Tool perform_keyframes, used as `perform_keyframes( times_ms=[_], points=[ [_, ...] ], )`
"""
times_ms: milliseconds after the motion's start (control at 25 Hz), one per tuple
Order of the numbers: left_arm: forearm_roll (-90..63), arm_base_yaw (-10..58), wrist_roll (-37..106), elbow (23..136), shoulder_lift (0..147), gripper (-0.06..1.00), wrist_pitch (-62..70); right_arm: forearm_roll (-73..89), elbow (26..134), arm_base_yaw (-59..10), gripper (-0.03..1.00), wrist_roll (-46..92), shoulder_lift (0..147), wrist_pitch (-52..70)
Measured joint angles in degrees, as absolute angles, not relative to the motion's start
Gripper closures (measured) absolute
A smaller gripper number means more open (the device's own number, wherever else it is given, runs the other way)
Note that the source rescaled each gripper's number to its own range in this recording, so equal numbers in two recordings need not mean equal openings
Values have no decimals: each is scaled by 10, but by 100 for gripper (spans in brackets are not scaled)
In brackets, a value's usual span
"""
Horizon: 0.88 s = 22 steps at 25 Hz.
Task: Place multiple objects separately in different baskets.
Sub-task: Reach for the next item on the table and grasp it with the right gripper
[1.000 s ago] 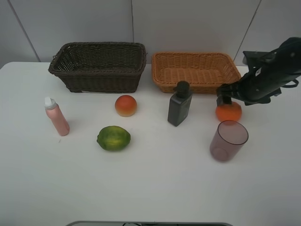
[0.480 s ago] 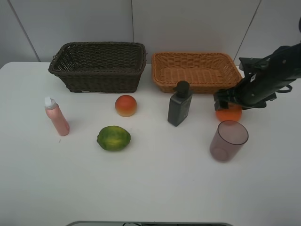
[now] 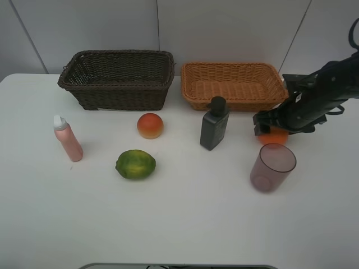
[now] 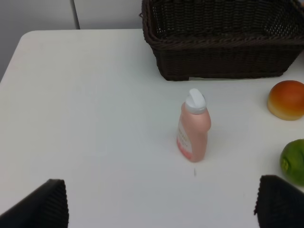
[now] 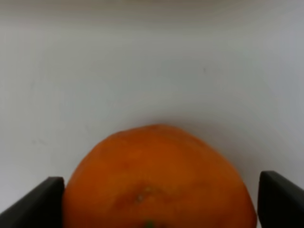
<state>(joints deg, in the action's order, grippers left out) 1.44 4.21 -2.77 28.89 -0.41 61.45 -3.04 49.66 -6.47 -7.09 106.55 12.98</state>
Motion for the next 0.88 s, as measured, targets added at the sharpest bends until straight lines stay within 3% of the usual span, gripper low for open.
perform_keyframes(
  times_ms=[240, 400, 880],
  points=[
    [14, 42, -28, 289, -4, -6, 615, -30, 497, -67, -3, -71, 1082, 128],
    [14, 42, -28, 289, -4, -6, 615, -30, 497, -71, 6, -71, 1083, 122],
    [14, 42, -28, 289, -4, -6, 615, -30, 497, -71, 6, -71, 1083, 123]
  ],
)
